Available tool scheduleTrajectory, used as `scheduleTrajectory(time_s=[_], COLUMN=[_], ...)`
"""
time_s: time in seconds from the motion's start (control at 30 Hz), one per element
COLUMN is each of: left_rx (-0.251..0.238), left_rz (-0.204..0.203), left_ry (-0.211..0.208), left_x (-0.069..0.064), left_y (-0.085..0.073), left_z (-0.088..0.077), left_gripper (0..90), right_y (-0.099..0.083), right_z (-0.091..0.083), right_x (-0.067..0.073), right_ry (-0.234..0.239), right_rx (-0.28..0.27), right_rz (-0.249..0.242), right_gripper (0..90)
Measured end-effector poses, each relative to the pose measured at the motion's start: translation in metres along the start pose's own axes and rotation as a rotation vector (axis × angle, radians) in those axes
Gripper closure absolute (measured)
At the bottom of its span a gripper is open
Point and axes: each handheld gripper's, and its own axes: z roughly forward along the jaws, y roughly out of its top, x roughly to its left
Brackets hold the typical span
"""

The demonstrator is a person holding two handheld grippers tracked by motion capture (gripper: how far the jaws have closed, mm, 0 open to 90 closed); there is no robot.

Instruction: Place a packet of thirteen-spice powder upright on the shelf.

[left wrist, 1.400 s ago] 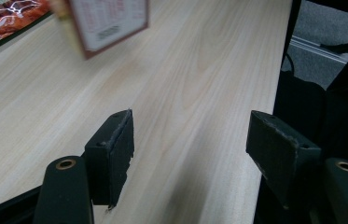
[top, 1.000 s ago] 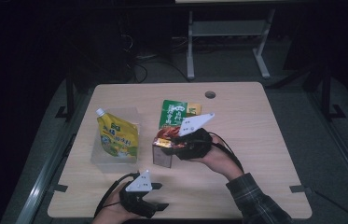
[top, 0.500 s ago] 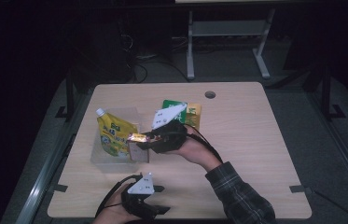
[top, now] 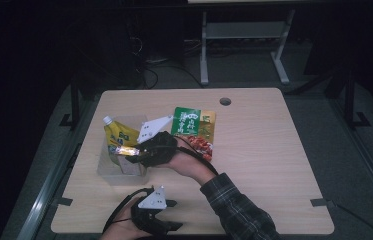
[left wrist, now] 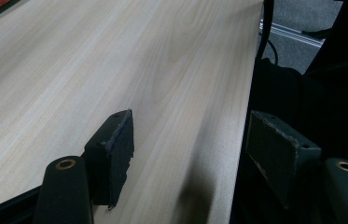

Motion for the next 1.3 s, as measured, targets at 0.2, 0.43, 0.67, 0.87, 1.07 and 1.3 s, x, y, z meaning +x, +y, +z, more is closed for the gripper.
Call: scheduleTrajectory(time_s=[0.2, 0.43, 0.67, 0.87, 1.07, 1.3], left_rx=[-0.005, 0.006, 0.014, 0.018, 0.004, -0.022], left_rz=[-0.011, -0.005, -0.007, -0.003, -0.019, -0.039], left_ry=[-0.005, -0.008, -0.007, -0.009, -0.013, -0.010], left_x=[0.000, 0.001, 0.002, 0.002, 0.001, 0.003], left_y=[0.000, -0.001, -0.001, -0.001, -0.001, -0.001], left_z=[0.000, 0.000, -0.001, -0.001, 0.000, -0.001], left_gripper=[31.5, 31.5, 31.5, 31.5, 31.5, 31.5], right_y=[0.002, 0.002, -0.003, -0.002, 0.000, -0.004], right_z=[0.020, 0.043, 0.058, 0.056, 0.040, 0.009], right_x=[0.003, 0.008, 0.007, 0.007, 0.008, 0.008], right_ry=[0.004, -0.001, 0.002, 0.003, -0.006, -0.007], right_rx=[0.023, 0.070, 0.108, 0.080, 0.063, 0.055], right_rz=[-0.014, -0.036, -0.020, -0.003, -0.003, 0.020], right_gripper=[67.5, 67.3, 66.2, 60.3, 52.9, 48.0])
